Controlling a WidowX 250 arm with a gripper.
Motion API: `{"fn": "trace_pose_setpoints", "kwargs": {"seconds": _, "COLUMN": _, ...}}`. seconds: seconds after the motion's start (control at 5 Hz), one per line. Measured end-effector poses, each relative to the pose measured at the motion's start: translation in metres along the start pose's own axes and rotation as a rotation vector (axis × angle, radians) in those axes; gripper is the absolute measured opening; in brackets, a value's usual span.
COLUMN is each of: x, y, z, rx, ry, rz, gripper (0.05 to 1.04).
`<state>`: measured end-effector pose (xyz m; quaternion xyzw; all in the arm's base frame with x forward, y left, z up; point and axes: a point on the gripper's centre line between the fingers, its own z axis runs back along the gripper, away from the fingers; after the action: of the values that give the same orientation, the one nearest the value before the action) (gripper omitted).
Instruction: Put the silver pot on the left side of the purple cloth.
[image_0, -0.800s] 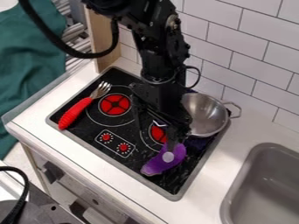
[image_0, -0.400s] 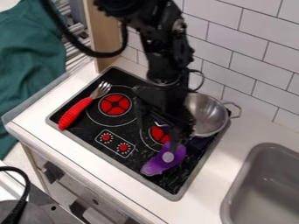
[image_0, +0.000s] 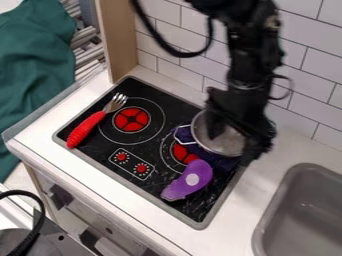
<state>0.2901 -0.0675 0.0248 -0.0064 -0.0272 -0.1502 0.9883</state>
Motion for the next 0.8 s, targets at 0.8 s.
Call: {"fn": "trace_pose_setpoints", "kwargs": {"seconds": 0.8, "x": 0.037, "y": 0.013, "z": -0.065, "rx": -0.058, "ry": 0.069, "rz": 0.001, "gripper": 0.967}}
